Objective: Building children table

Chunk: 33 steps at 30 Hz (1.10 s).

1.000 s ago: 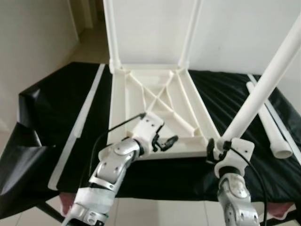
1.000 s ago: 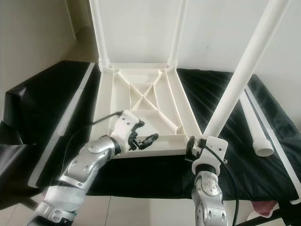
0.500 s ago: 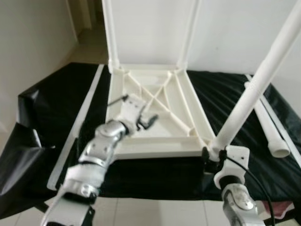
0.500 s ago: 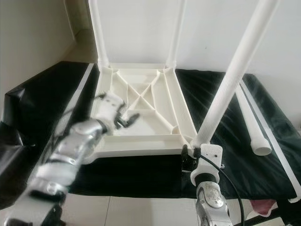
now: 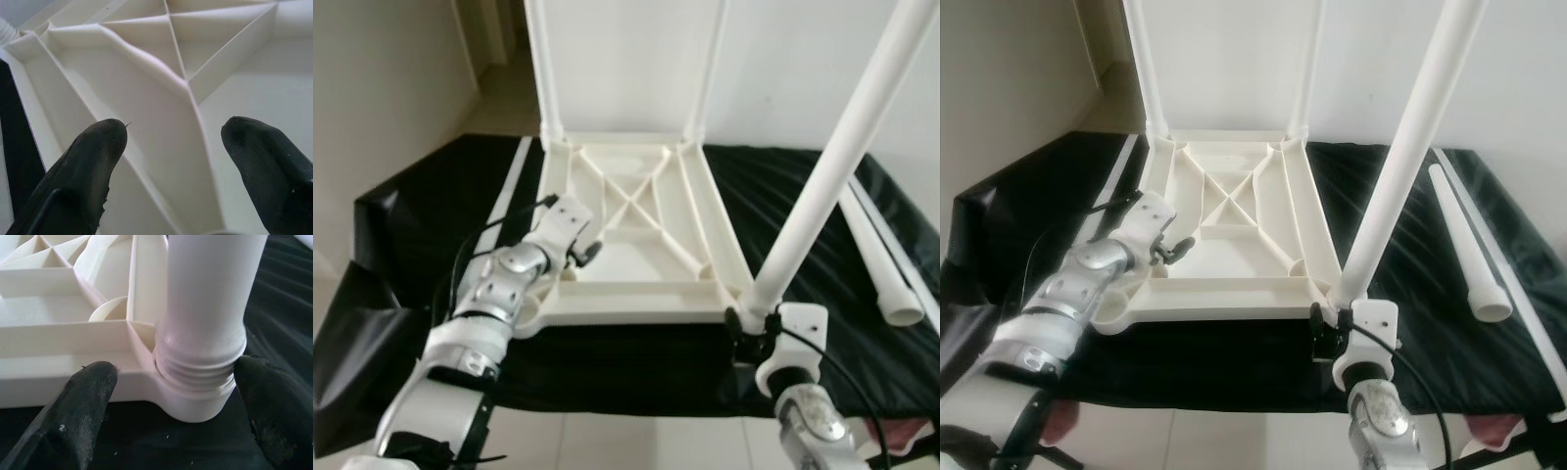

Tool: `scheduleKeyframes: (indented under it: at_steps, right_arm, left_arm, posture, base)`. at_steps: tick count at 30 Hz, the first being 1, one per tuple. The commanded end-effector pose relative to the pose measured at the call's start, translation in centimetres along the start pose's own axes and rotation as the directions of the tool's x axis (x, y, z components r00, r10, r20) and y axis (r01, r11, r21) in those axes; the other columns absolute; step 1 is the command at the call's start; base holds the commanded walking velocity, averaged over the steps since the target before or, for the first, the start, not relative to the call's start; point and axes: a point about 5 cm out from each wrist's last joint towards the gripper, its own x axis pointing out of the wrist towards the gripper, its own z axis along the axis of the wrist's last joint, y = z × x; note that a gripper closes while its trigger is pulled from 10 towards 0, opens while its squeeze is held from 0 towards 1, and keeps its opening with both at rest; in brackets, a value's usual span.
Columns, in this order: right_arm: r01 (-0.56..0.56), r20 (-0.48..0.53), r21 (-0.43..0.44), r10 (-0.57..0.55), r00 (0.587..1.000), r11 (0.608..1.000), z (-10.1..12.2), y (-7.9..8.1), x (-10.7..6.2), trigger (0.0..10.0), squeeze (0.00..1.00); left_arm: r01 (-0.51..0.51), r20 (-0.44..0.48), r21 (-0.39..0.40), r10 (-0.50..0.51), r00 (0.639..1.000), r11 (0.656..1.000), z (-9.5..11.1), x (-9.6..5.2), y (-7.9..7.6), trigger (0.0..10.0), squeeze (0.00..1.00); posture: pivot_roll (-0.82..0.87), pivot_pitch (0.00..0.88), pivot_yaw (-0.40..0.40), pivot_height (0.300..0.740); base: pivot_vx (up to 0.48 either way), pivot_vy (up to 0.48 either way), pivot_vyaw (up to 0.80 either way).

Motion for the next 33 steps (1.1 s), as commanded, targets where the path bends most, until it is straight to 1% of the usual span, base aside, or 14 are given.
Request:
scheduleKeyframes:
  at_steps: [1,4,8,13,15,18,20,21,23,25,26,29,32,33]
  right_arm:
    - [-0.053,-0.013,0.017,0.053,0.998,0.998,-0.2,0.7,-0.2,10.0,0.00]
    - [-0.077,-0.026,0.006,0.077,0.997,0.997,-0.4,0.5,-0.6,10.0,0.00]
    - [-0.086,-0.028,-0.001,0.086,0.996,0.996,-0.5,0.2,-0.8,10.0,0.00]
    - [-0.125,-0.025,-0.011,0.125,0.992,0.992,-0.1,-0.1,-1.2,10.0,0.00]
    - [-0.146,-0.025,-0.012,0.146,0.989,0.989,0.0,0.1,-1.2,10.0,0.00]
    - [-0.279,-0.003,-0.015,0.279,0.960,0.960,0.6,1.5,-1.4,10.0,0.00]
    - [-0.313,0.001,-0.011,0.313,0.950,0.950,0.7,1.9,-1.5,10.0,0.00]
    - [-0.313,0.001,-0.011,0.313,0.950,0.950,0.7,1.9,-1.5,10.0,0.00]
    - [-0.363,0.008,-0.013,0.363,0.932,0.932,0.9,2.4,-1.4,10.0,0.00]
    - [-0.360,0.029,-0.004,0.360,0.933,0.933,1.3,2.2,-0.9,10.0,0.00]
    - [-0.360,0.029,-0.004,0.360,0.933,0.933,1.3,2.2,-0.9,10.0,0.00]
    - [-0.325,0.055,0.022,0.323,0.945,0.946,1.9,1.6,-0.2,10.0,0.00]
    - [-0.318,0.058,0.019,0.317,0.947,0.948,2.0,1.5,0.0,10.0,0.00]
    - [-0.313,0.062,0.018,0.312,0.948,0.949,2.1,1.3,0.2,10.0,0.00]
  left_arm:
    - [-0.238,-0.014,0.016,0.239,0.971,0.971,-0.2,-0.2,1.6,10.0,0.00]
    - [-0.277,-0.039,0.010,0.278,0.960,0.961,-0.6,-0.5,2.9,10.0,0.00]
    - [-0.284,-0.048,-0.004,0.284,0.958,0.959,-0.7,-0.7,3.5,10.0,0.00]
    - [-0.296,-0.050,-0.037,0.295,0.954,0.954,-0.7,-1.3,5.3,10.0,0.00]
    - [-0.304,-0.053,-0.037,0.302,0.952,0.952,-0.8,-1.4,5.6,10.0,0.00]
    - [-0.350,-0.091,0.006,0.349,0.933,0.937,-1.4,-1.9,6.7,10.0,0.00]
    - [-0.362,-0.101,0.036,0.364,0.926,0.931,-1.6,-2.0,6.9,10.0,0.00]
    - [-0.362,-0.101,0.036,0.364,0.926,0.931,-1.6,-2.0,6.9,10.0,0.00]
    - [-0.361,-0.124,0.098,0.371,0.920,0.928,-2.0,-2.0,6.8,10.0,0.00]
    - [-0.308,-0.135,0.167,0.331,0.934,0.937,-2.2,-1.8,6.2,10.0,0.00]
    - [-0.308,-0.135,0.167,0.331,0.934,0.937,-2.2,-1.8,6.2,10.0,0.00]
    - [-0.208,-0.150,0.215,0.243,0.958,0.954,-2.5,-1.5,5.3,10.0,0.00]
    - [-0.182,-0.153,0.211,0.217,0.964,0.960,-2.6,-1.4,5.1,10.0,0.00]
    - [-0.134,-0.160,0.228,0.172,0.972,0.965,-2.7,-1.4,4.7,10.0,0.00]
  posture:
    - [-0.02,0.000,0.000,0.740]
    - [-0.02,0.000,0.000,0.740]
    - [-0.02,0.000,-0.001,0.740]
    - [-0.02,0.000,-0.011,0.740]
    - [-0.02,0.000,-0.012,0.740]
    - [-0.03,0.000,-0.015,0.740]
    - [-0.02,0.000,-0.019,0.740]
    - [-0.02,0.000,-0.019,0.740]
    - [-0.02,0.000,-0.019,0.740]
    - [-0.02,0.000,-0.019,0.740]
    - [-0.02,0.000,-0.019,0.740]
    - [-0.03,0.000,-0.020,0.740]
    - [-0.03,0.000,-0.020,0.740]
    - [-0.02,0.000,-0.023,0.740]
  base:
    - [0.000,0.000,0.00]
    - [0.000,0.000,0.00]
    - [0.000,0.000,0.00]
    - [0.000,0.000,0.00]
    - [0.000,0.000,0.00]
    - [0.000,0.000,0.00]
    - [0.000,0.000,0.00]
    - [0.000,0.000,0.00]
    - [0.000,0.000,0.00]
    - [0.000,0.000,0.00]
    - [0.000,0.000,0.00]
    - [0.000,0.000,0.00]
    - [0.000,0.000,0.00]
    - [0.000,0.000,0.00]
